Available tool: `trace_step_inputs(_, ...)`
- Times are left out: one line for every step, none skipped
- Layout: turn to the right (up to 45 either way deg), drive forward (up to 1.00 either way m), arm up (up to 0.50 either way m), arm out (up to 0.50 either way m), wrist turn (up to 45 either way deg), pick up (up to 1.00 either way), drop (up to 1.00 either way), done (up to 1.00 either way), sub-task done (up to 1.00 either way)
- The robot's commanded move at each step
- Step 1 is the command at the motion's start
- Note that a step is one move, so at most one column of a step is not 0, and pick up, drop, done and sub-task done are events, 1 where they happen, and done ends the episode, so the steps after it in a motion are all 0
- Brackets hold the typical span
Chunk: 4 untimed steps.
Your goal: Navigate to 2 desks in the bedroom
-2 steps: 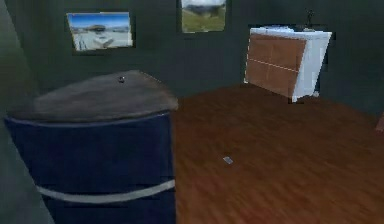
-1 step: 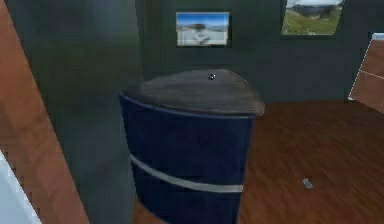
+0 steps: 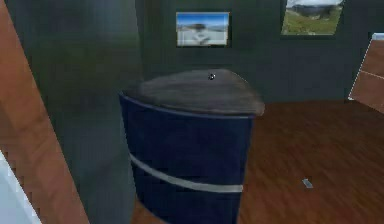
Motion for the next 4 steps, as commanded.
trace_step_inputs(45.0, 0.00, 0.00, 0.00, 0.0, 0.00, 0.00, 0.00, 0.00)
trace_step_inputs(24.0, 0.00, 0.00, 0.00, 0.0, 0.00, 0.00, 0.00, 0.00)
trace_step_inputs(0.0, 1.00, 0.00, 0.00, 0.0, 0.00, 0.00, 0.00, 0.00)
trace_step_inputs(3.0, 0.00, 0.00, 0.00, 0.0, 0.00, 0.00, 0.00, 0.00)
